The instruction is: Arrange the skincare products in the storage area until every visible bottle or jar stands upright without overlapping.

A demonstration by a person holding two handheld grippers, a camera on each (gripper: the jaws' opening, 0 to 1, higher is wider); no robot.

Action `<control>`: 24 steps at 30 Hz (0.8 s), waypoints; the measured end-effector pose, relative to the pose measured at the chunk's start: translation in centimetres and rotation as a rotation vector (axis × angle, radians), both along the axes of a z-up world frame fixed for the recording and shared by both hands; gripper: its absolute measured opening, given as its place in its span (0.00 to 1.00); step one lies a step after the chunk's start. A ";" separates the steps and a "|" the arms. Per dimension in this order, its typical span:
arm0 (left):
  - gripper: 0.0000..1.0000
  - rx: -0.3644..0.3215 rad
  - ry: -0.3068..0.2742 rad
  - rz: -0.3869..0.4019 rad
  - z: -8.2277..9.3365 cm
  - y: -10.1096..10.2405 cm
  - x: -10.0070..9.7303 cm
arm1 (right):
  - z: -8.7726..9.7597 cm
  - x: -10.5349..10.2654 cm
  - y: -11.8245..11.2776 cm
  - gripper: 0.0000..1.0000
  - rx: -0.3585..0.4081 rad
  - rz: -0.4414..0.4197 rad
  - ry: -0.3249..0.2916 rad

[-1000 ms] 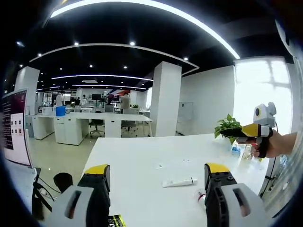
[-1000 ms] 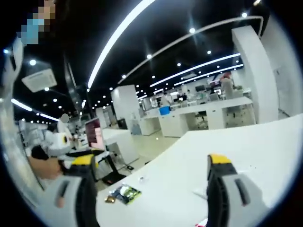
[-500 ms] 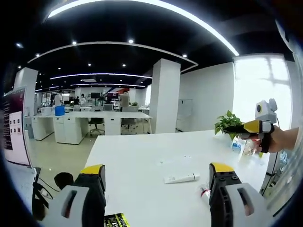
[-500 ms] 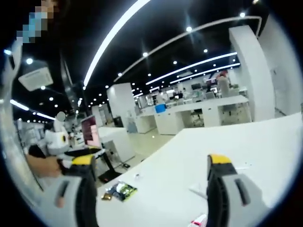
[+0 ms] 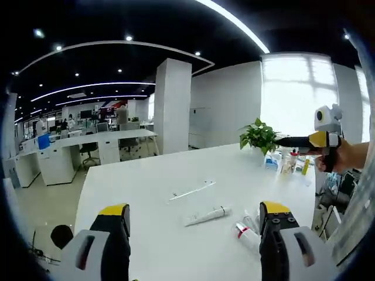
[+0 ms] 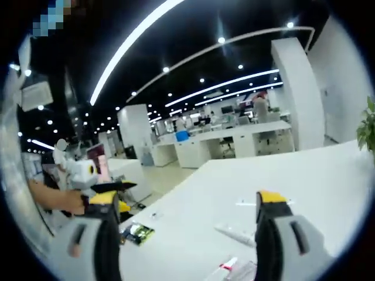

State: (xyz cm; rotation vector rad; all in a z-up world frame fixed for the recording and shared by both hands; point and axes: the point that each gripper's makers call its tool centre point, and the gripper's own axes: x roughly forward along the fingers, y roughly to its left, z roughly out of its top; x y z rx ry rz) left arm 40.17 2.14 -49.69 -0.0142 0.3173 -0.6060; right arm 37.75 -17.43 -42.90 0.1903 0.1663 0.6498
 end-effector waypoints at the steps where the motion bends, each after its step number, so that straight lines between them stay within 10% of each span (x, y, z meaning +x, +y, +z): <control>1: 0.94 -0.005 -0.005 -0.007 0.2 -0.3 0.3 | -0.1 0.1 -0.2 0.93 -0.003 -0.004 0.003; 9: 0.94 -0.024 -0.018 -0.036 1.1 -1.4 0.0 | -6.0 4.7 -1.0 0.86 -0.227 0.044 0.130; 15: 0.95 -0.014 -0.017 0.003 1.2 0.5 -0.9 | -7.0 8.4 1.3 0.85 -0.381 0.174 0.085; 24: 0.94 -0.023 -0.031 0.075 2.1 2.7 -2.0 | -11.4 13.3 3.0 0.85 -0.407 0.246 0.193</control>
